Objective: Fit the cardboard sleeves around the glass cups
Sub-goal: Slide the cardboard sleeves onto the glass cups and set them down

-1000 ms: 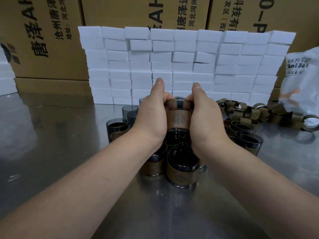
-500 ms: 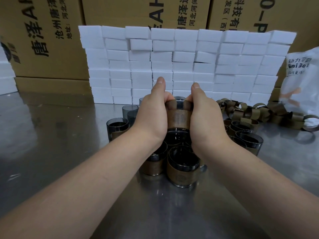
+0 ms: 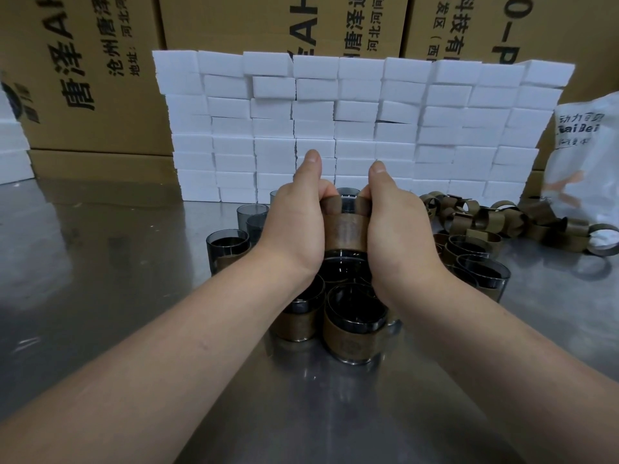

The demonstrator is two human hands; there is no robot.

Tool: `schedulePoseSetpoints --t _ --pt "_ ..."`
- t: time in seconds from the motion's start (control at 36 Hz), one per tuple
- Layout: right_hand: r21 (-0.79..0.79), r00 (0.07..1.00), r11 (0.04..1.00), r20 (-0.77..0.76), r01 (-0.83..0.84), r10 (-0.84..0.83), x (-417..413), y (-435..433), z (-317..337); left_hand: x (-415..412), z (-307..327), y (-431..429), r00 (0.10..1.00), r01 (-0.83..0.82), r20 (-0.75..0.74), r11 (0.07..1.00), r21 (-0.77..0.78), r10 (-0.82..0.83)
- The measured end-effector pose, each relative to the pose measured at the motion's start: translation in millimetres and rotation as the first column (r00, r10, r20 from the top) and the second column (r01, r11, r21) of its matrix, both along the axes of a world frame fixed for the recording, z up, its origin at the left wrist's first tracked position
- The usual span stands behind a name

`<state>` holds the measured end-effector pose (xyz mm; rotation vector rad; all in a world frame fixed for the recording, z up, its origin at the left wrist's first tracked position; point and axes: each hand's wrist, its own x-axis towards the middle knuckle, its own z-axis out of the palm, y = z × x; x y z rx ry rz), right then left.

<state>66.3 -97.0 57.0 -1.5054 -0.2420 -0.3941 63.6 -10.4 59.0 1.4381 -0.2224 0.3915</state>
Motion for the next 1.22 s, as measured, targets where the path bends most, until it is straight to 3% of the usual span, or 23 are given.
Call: schedulePoseSetpoints --t 1.22 --pt "-0.03 1.0 0.999 -0.01 0.016 -0.016 -5.7 0.3 3.4 -3.0 1.1 1.1 0.999 0.05 -0.015 0.999 -0.008 -0.05"
